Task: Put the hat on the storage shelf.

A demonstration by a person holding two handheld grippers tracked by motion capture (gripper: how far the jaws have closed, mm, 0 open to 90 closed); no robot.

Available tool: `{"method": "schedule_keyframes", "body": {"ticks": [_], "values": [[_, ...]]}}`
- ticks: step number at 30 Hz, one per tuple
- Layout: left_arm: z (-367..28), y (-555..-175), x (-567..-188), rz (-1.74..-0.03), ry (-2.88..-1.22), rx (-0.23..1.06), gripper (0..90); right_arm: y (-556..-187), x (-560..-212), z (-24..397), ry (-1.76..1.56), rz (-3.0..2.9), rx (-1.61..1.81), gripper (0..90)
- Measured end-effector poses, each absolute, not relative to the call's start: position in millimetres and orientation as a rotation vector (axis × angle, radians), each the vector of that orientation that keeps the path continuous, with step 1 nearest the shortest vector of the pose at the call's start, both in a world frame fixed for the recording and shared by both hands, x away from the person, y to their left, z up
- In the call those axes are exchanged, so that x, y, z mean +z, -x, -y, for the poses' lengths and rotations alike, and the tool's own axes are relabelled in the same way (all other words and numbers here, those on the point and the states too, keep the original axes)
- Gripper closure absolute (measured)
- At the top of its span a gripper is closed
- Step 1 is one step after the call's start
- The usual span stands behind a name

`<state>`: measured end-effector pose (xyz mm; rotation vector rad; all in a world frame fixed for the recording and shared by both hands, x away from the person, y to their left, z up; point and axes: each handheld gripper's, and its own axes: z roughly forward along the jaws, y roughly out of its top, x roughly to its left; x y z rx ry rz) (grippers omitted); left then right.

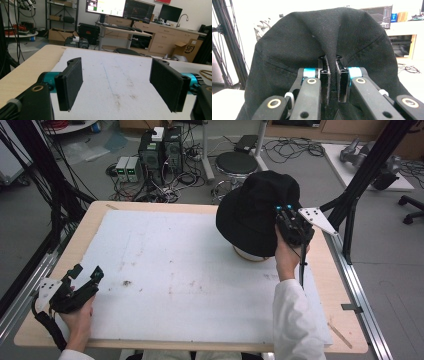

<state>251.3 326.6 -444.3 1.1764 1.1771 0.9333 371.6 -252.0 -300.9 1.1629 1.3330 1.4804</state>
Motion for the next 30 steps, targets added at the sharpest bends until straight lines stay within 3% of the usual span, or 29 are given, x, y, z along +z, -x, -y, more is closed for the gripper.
{"method": "schedule_keyframes", "body": {"ticks": [30], "values": [[-326, -250, -444, -1.175, -1.173, 0.94, 26.8, -361, -293, 261, -1.133, -1.299, 1.522, 79.7]]}}
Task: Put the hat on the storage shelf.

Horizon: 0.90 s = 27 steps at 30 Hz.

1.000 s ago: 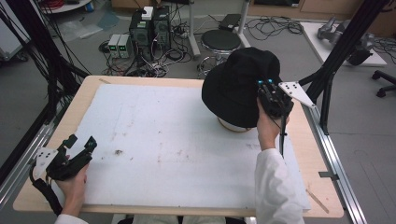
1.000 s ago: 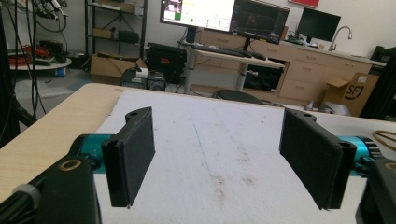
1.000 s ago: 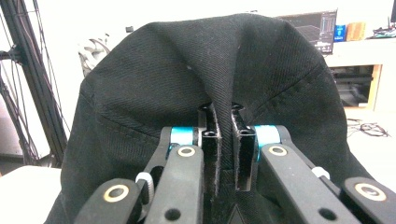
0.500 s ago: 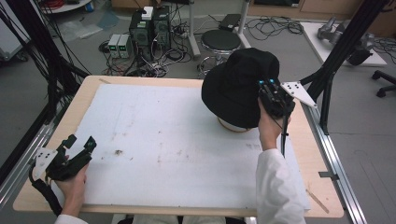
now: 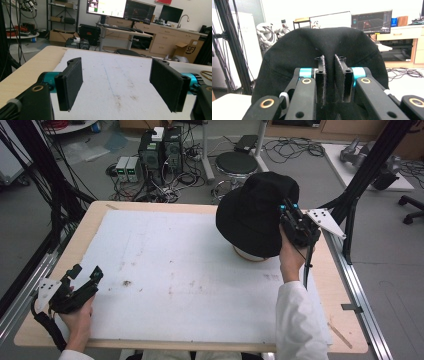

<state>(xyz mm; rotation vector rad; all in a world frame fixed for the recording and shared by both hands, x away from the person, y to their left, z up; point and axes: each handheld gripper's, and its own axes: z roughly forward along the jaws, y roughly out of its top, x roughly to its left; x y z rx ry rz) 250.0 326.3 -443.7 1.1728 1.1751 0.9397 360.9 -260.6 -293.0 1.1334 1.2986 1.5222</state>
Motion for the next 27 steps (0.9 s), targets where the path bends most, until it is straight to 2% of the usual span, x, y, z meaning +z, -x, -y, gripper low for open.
{"method": "schedule_keyframes", "body": {"ticks": [6, 10, 11, 12, 14, 15, 16, 19, 20, 21, 27], "values": [[-326, -250, -443, -1.173, -1.172, 0.942, 26.8, -354, -289, 263, -1.114, -1.277, 1.545, 77.4], [-325, -250, -443, -1.173, -1.171, 0.943, 26.8, -351, -287, 264, -1.111, -1.267, 1.547, 70.5], [-325, -250, -443, -1.172, -1.171, 0.944, 26.8, -350, -286, 266, -1.125, -1.254, 1.55, 62.9], [-325, -250, -443, -1.172, -1.171, 0.946, 26.8, -350, -286, 266, -1.125, -1.254, 1.55, 62.9], [-326, -249, -443, -1.17, -1.173, 0.949, 26.8, -348, -285, 268, -1.122, -1.243, 1.557, 57.3], [-326, -249, -443, -1.171, -1.172, 0.949, 26.8, -344, -282, 270, -1.124, -1.224, 1.555, 51.2], [-326, -249, -443, -1.172, -1.171, 0.951, 26.8, -344, -282, 270, -1.124, -1.224, 1.555, 51.2], [-327, -247, -442, -1.174, -1.164, 0.958, 26.8, -333, -277, 274, -1.131, -1.163, 1.53, 37.6], [-327, -247, -442, -1.174, -1.164, 0.958, 26.8, -333, -277, 274, -1.131, -1.163, 1.53, 37.6], [-327, -247, -442, -1.175, -1.159, 0.958, 26.8, -329, -276, 275, -1.15, -1.157, 1.509, 31.5], [-326, -248, -443, -1.174, -1.164, 0.956, 26.8, -317, -277, 281, -1.179, -1.156, 1.485, 21.3]]}}
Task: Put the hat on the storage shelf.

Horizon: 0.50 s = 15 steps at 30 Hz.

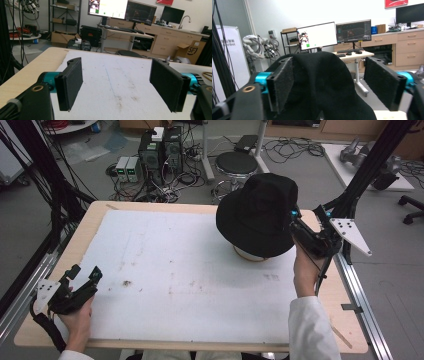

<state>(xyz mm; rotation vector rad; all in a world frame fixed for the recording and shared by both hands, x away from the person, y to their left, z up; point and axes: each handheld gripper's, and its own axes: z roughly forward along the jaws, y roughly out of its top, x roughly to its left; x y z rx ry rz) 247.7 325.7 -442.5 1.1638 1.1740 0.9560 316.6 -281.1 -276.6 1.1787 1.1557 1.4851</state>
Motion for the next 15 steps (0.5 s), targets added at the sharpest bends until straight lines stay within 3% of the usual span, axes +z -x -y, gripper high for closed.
{"method": "schedule_keyframes", "body": {"ticks": [8, 15], "values": [[-322, -249, -442, -1.166, -1.174, 0.945, 26.8, -300, -294, 272, -1.142, -1.23, 1.403, 13.0], [-320, -249, -442, -1.159, -1.174, 0.944, 26.8, -289, -308, 267, -1.134, -1.282, 1.406, 11.8]]}}
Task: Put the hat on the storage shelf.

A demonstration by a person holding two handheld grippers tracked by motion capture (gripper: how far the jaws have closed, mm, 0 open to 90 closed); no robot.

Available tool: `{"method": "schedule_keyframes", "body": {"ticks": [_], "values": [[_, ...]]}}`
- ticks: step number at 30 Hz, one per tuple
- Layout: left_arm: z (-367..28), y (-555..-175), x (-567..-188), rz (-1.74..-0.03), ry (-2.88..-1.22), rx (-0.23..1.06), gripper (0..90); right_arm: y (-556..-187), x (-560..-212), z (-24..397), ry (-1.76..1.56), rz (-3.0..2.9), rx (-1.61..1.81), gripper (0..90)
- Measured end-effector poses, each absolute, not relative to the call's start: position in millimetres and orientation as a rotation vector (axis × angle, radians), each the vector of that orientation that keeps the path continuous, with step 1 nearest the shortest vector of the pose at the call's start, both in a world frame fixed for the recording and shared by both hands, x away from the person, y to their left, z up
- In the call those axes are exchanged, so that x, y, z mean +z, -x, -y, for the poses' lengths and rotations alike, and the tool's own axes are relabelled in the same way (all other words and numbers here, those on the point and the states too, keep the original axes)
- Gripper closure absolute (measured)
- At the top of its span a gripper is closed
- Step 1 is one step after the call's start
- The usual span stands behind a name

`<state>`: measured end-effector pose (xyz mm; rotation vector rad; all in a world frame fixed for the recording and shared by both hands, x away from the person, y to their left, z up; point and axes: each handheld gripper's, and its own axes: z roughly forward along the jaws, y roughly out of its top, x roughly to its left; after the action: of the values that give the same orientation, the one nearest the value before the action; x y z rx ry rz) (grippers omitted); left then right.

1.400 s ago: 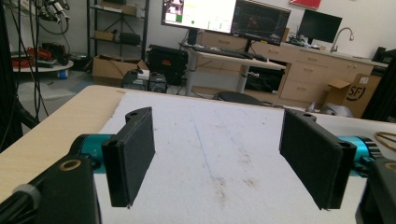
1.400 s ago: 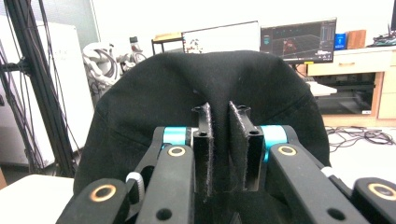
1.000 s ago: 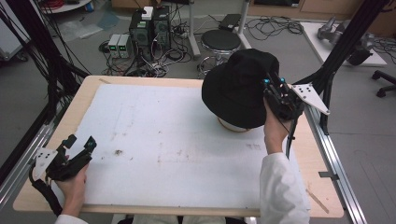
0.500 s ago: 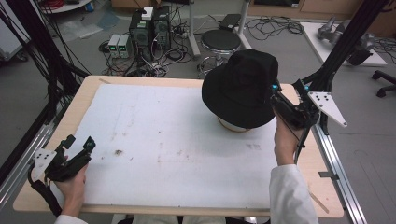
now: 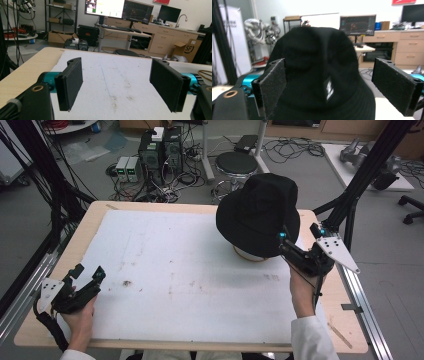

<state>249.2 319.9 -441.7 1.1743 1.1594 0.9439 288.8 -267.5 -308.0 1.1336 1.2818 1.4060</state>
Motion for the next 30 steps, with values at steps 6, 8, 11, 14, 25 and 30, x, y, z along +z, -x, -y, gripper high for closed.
{"method": "schedule_keyframes", "body": {"ticks": [6, 8, 11, 14, 25, 30], "values": [[-321, -248, -441, -1.16, -1.164, 0.945, 26.8, -282, -330, 271, -1.19, -1.286, 1.404, 11.2], [-321, -248, -441, -1.16, -1.165, 0.945, 26.8, -282, -335, 275, -1.217, -1.29, 1.398, 11.2], [-322, -248, -440, -1.158, -1.165, 0.946, 26.8, -278, -341, 281, -1.248, -1.299, 1.379, 11.2], [-322, -248, -440, -1.158, -1.163, 0.946, 26.8, -274, -343, 283, -1.262, -1.31, 1.37, 11.3], [-321, -248, -441, -1.156, -1.167, 0.947, 26.8, -258, -365, 292, -1.342, -1.403, 1.267, 11.3], [-321, -248, -441, -1.157, -1.172, 0.946, 26.8, -254, -379, 297, -1.367, -1.433, 1.277, 11.3]]}}
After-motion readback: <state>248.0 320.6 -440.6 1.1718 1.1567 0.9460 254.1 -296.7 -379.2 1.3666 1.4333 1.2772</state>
